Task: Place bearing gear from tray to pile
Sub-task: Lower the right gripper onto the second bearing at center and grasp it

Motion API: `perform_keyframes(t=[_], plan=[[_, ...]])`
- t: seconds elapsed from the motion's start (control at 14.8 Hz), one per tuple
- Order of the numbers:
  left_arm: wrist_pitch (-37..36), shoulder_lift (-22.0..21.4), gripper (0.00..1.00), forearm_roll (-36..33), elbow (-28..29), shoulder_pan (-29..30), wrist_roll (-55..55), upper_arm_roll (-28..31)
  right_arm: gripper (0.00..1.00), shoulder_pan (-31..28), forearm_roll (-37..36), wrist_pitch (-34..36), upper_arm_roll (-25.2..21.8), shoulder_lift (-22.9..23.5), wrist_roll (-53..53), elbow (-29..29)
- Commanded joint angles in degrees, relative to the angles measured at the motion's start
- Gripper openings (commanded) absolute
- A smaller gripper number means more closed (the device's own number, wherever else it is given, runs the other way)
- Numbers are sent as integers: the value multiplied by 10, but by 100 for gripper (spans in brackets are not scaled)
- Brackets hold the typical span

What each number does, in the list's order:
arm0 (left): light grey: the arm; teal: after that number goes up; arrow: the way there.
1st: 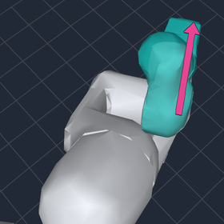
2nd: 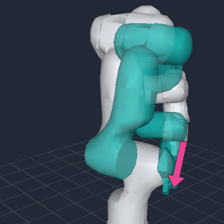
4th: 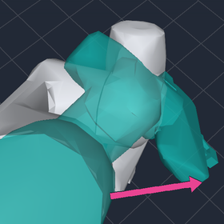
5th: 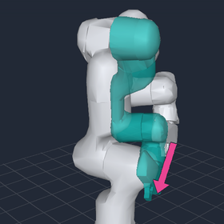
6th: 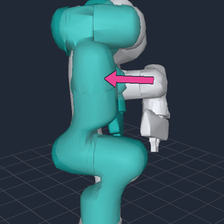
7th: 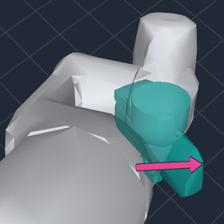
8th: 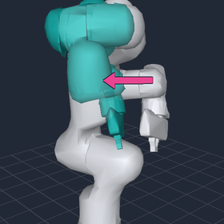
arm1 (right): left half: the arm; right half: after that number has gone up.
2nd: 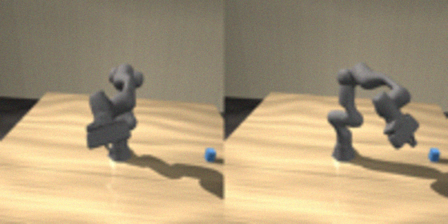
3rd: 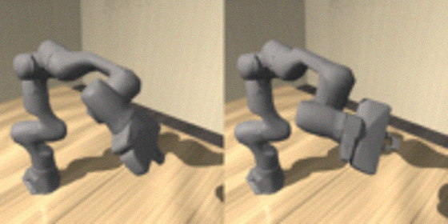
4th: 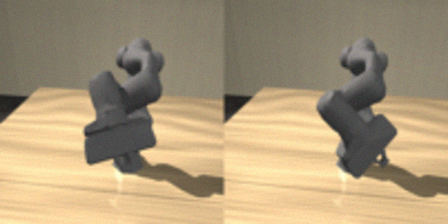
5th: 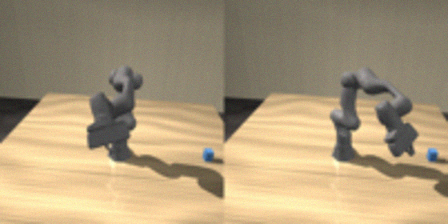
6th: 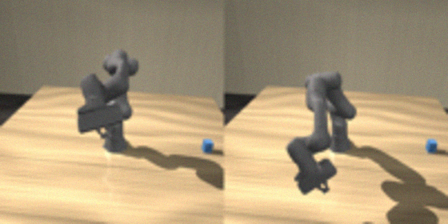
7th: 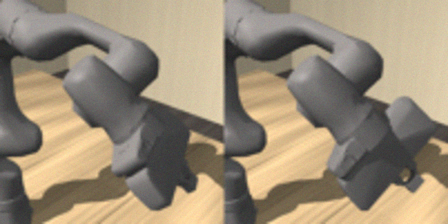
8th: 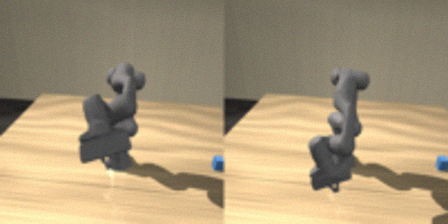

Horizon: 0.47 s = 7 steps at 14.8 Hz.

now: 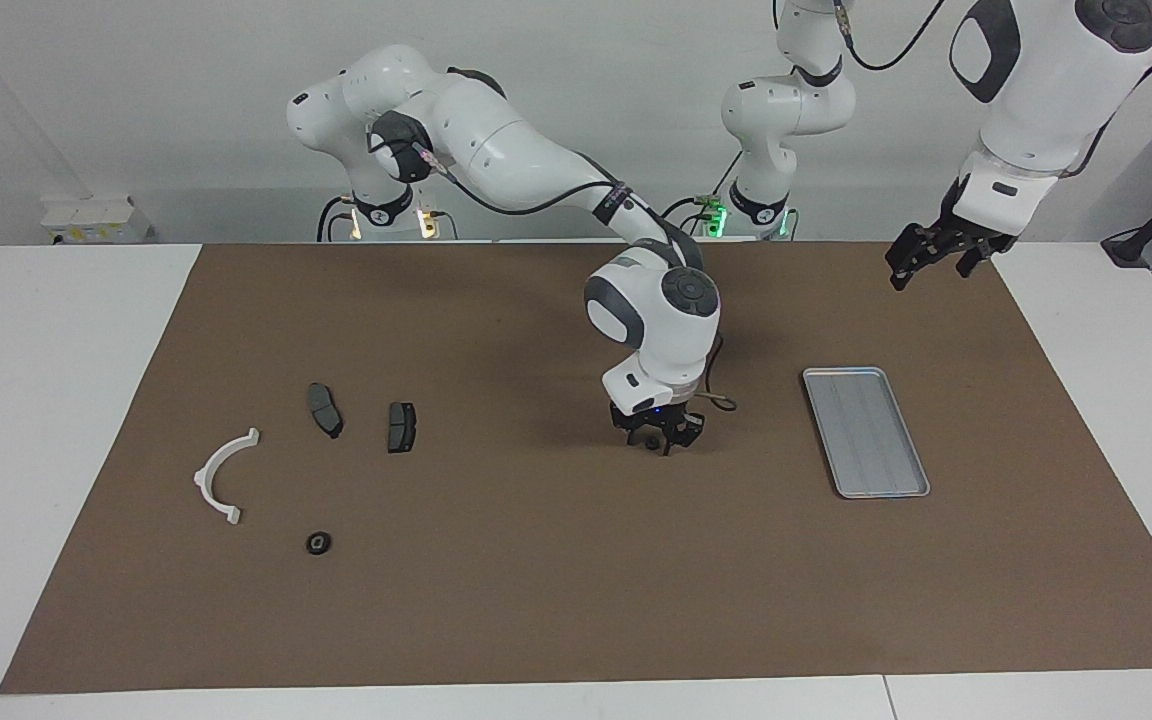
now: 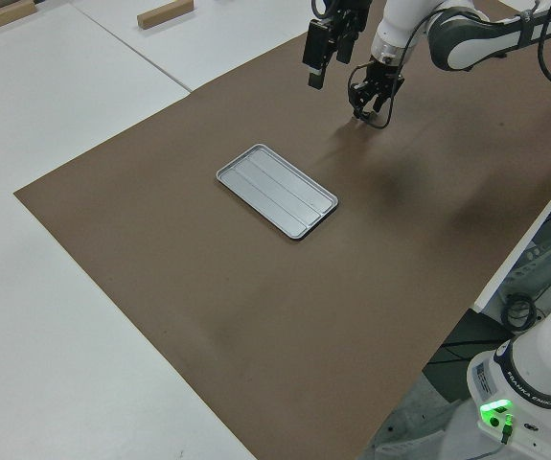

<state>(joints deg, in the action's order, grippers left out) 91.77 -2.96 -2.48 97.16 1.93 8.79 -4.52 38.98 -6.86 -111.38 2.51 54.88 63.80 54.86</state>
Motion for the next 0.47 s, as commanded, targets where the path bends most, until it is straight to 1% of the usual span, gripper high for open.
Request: perform_keyframes(t=[0.0,0.27,0.41], plan=[[-6,-5,100,6,1,8,-5,-3,62,-2,-5,-7,6,6,16,-7],[-7,-4,100,6,1,4,-5,-3,61,-4,-1,-8,9,4,15,-4],[-7,-4,100,6,1,-1,-5,-4,58,-4,1,-7,10,4,15,-3]])
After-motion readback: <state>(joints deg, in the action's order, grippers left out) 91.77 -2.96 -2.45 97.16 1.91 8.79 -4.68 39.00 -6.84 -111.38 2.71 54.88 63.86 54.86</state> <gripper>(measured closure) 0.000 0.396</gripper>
